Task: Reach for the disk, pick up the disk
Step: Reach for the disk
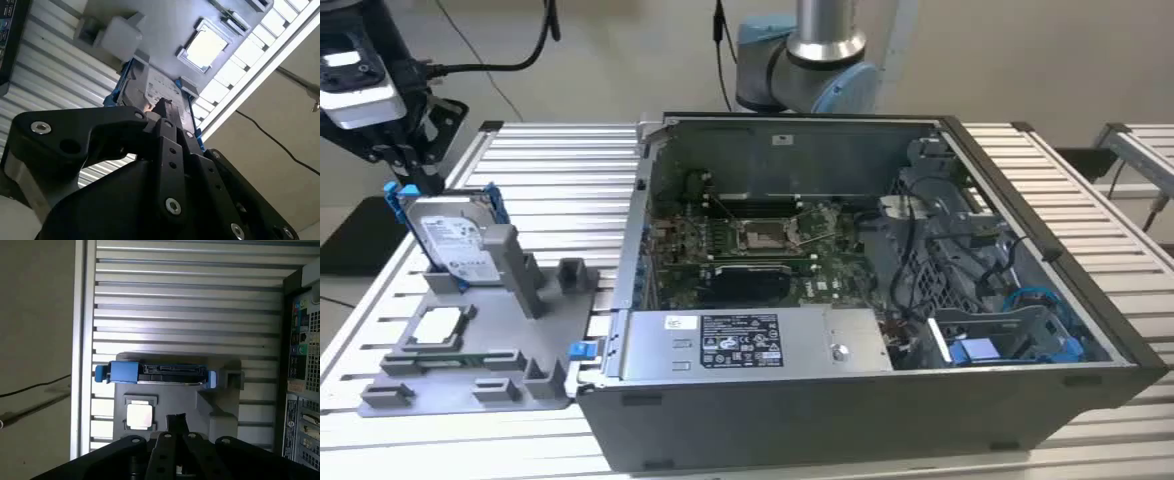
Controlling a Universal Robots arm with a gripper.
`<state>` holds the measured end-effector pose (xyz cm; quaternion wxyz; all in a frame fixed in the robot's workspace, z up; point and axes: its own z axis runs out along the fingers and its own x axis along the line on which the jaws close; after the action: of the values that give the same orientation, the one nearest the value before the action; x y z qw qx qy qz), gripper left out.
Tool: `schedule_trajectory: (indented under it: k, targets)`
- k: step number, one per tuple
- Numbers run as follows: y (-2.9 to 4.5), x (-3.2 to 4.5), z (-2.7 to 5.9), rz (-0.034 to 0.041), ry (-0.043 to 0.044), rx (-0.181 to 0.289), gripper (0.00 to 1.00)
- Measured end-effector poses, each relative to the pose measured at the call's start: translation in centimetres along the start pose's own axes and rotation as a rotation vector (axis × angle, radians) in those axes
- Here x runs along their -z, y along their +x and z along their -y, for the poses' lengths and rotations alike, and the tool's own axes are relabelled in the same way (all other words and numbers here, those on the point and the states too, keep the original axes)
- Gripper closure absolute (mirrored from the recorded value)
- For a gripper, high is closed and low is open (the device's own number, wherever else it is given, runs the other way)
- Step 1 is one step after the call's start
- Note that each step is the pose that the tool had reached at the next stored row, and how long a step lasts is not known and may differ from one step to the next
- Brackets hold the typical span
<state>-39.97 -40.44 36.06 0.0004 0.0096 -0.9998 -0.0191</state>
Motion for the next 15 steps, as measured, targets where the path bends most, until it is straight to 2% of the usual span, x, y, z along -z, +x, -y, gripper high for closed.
schedule_trajectory:
  k: [13, 15]
  targets:
    - [0.00, 0.00, -0.02, -0.0001, 0.0000, 0.000, 1.00]
    - [0.00, -0.01, -0.28, -0.0001, 0.0000, 0.000, 1.00]
